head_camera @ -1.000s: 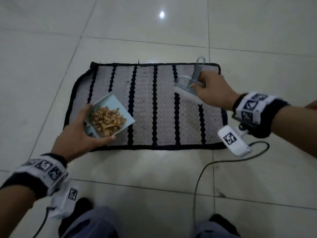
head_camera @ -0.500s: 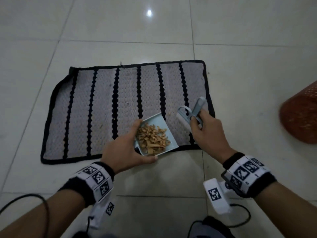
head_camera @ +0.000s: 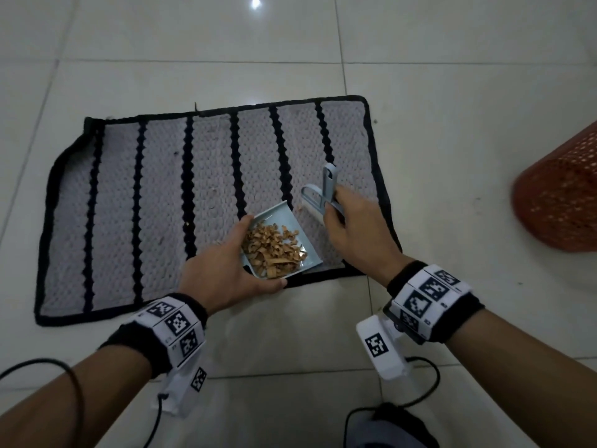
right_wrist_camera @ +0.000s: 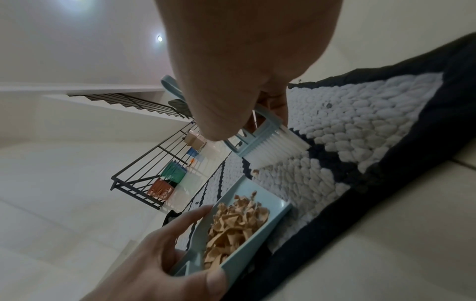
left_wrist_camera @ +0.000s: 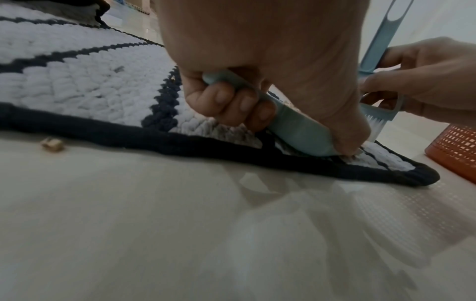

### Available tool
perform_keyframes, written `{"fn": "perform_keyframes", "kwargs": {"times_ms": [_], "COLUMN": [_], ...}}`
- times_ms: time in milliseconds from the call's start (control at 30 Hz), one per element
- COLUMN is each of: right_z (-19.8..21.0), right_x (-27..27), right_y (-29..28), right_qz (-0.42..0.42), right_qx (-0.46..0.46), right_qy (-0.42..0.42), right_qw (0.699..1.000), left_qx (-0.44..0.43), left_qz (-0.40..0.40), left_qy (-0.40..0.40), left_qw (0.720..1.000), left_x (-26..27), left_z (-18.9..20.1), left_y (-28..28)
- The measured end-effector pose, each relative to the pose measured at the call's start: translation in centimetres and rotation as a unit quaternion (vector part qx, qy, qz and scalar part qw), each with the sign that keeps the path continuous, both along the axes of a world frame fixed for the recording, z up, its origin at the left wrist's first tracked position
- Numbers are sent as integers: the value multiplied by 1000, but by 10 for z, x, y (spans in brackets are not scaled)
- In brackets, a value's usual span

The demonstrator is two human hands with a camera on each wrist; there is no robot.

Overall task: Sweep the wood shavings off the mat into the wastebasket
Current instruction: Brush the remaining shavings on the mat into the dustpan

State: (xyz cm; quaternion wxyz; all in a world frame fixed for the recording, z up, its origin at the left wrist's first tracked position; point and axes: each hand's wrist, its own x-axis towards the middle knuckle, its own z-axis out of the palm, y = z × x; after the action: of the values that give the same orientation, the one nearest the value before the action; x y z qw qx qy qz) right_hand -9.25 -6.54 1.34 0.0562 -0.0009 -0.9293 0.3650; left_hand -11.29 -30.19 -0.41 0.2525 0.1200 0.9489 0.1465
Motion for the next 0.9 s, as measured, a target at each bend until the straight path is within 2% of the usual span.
{"fn": "perform_keyframes", "kwargs": {"times_ms": [133, 300, 567, 700, 800, 900], "right_z": [2, 6, 8, 10, 10, 11], "right_x": [4, 14, 18, 11, 2, -11], "right_y": [-13, -8, -3, -5, -3, -5], "right_qz": [23, -36, -66, -81, -115, -88], "right_qx": [-9, -52, -63, -57, -85, -93], "right_qy": [2, 3, 10, 13, 7, 0], "right_qw": [1000, 998, 996, 995, 990, 992], "left_qx": [6, 11, 18, 57, 138, 186], "left_qz": [5, 4, 3, 25, 58, 80], "left_qy": [5, 12, 20, 30, 31, 44], "left_qw": [1000, 1000, 1000, 998, 988, 978], "left_x": [2, 3, 9, 15, 20, 29], "left_z": [1, -1, -3, -5, -3, 3], "left_y": [0, 0, -2, -7, -14, -29]}}
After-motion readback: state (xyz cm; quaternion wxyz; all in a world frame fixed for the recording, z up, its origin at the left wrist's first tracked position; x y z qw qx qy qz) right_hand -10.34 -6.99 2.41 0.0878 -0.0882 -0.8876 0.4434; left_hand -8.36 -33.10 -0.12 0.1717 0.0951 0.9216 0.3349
